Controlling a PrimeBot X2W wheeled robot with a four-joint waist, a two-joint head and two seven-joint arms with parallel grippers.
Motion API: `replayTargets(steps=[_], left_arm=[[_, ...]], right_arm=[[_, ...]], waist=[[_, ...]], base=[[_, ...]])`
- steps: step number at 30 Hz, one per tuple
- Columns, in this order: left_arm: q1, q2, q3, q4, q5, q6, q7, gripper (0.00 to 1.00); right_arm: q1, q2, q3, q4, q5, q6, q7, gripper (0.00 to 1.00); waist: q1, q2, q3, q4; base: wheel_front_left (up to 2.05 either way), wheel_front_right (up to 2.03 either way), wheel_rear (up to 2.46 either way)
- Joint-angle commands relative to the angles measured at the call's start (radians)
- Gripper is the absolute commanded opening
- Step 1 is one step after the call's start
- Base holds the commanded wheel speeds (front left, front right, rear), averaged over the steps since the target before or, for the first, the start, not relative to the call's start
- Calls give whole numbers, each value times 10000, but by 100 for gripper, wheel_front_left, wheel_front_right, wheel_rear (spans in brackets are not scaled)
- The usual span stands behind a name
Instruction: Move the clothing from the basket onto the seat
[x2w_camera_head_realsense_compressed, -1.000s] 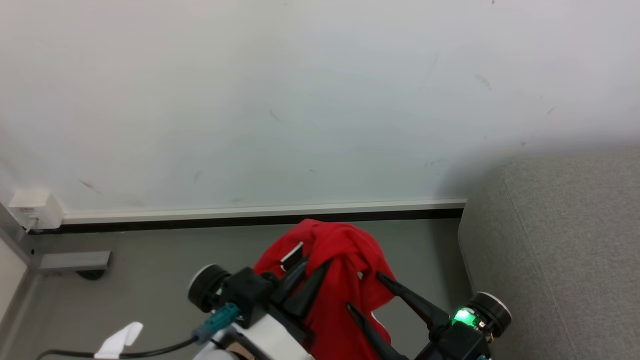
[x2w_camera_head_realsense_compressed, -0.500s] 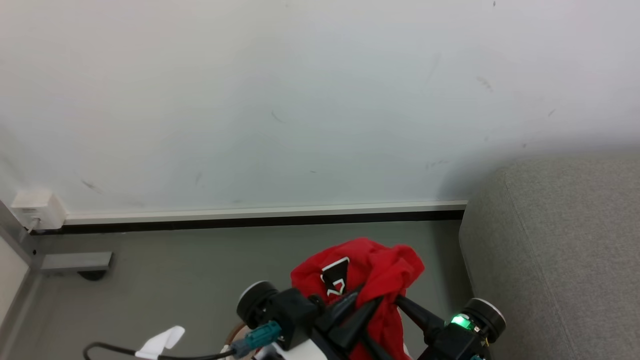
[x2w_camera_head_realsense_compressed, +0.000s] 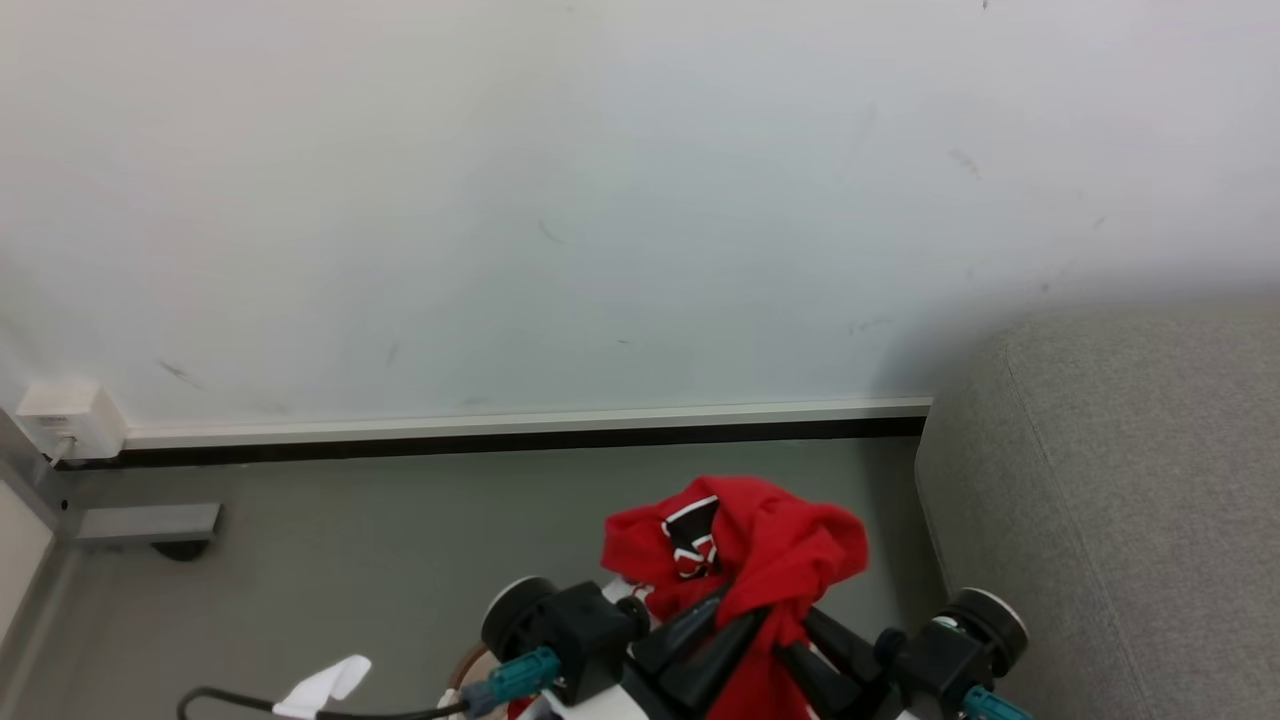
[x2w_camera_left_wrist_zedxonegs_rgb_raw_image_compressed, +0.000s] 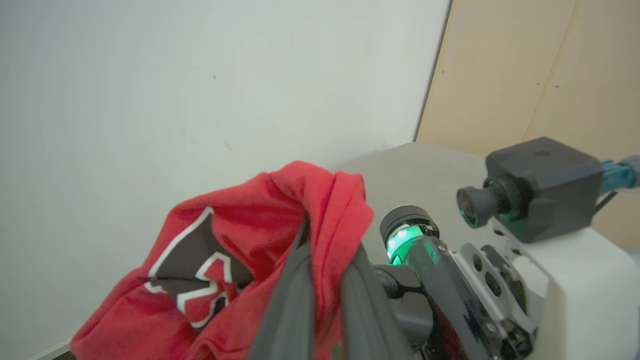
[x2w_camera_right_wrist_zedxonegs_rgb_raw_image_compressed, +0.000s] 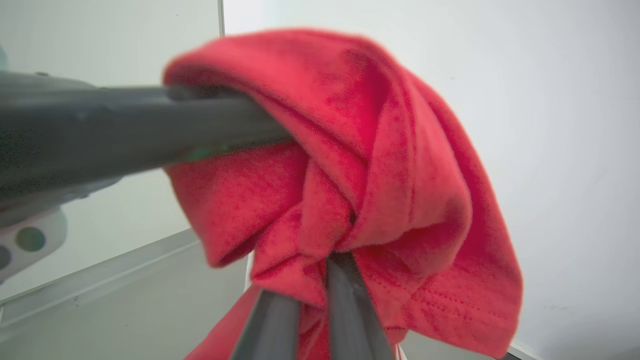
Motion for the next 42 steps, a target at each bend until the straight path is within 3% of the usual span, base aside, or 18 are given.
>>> replayTargets(steps=[1, 2, 3, 23, 35, 42], left_arm=[[46, 86, 86, 66, -8, 89, -144, 44], [53, 119, 116, 116, 33, 102, -205, 87], [68, 154, 116, 172, 62, 108, -264, 100], [-45, 139, -146, 2169, 534, 297, -1426, 100], [-476, -137, -449, 2749, 686, 172, -1844, 100], [-824, -181, -503, 2890, 758, 137, -1947, 100]], right_arm=[[35, -132, -131, -42, 53, -34, 8, 0], [82, -145, -217, -42, 56, -34, 8, 0], [125, -163, -314, -50, 37, -34, 8, 0], [914, -789, -2992, -385, -620, -34, 7, 0], [1081, -810, -3978, -656, -835, -34, 9, 0], [942, -750, -4270, -765, -915, -34, 8, 0]], waist=[[0, 0, 10, -7], [0, 0, 18, -15], [0, 0, 24, -24], [0, 0, 452, -945], [0, 0, 1160, -2014], [0, 0, 1590, -2262]], base=[[0, 0, 0], [0, 0, 0], [0, 0, 0], [0, 0, 0], [0, 0, 0], [0, 0, 0]])
